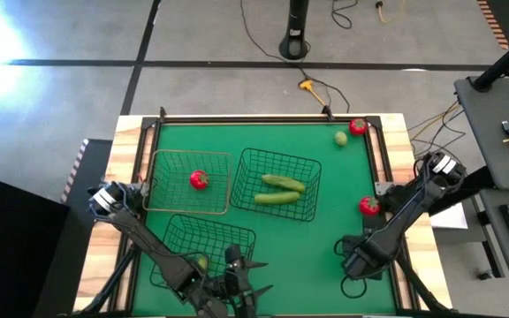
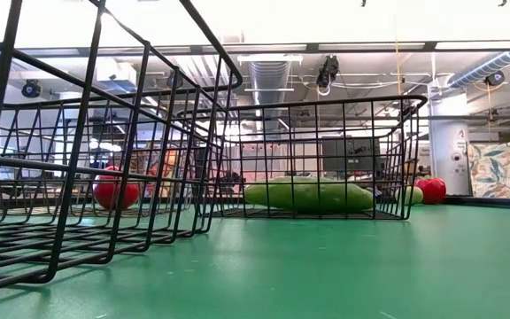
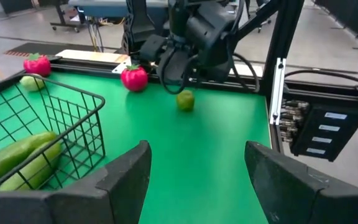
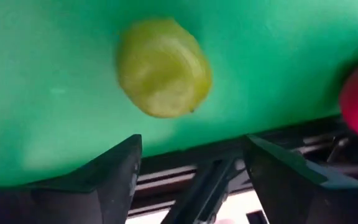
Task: Sort produce into baskets
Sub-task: Put the bottom lime into the bottom black wire basket
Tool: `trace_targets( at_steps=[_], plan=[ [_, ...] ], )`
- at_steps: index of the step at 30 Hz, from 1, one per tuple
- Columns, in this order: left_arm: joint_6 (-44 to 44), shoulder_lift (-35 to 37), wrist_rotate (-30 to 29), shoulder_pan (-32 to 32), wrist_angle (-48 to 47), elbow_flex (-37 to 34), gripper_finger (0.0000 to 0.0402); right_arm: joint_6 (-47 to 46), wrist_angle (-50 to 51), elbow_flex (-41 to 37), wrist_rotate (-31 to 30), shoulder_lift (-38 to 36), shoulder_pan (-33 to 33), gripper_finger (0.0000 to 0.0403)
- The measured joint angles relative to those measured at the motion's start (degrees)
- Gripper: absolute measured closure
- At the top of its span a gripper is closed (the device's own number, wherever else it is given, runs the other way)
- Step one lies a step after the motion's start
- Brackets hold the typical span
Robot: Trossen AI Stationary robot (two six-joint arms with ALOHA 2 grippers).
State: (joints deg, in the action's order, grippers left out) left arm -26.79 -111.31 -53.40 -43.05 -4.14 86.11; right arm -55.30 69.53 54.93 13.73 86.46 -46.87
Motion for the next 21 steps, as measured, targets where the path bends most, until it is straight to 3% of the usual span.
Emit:
trace_targets(
  at_steps=[8, 21],
  plan=[
    [1.25, 0.00, -0.05, 0.04, 0.28, 0.00, 0.0160, -0.20, -8.96, -2.61, -0.12, 0.00, 0.00, 0.0170],
    [1.28, 0.00, -0.12, 0.42, 0.52, 0.00, 0.0160, -2.86, -25.40, -2.69, -12.19, 0.00, 0.02, 0.0220]
  ],
)
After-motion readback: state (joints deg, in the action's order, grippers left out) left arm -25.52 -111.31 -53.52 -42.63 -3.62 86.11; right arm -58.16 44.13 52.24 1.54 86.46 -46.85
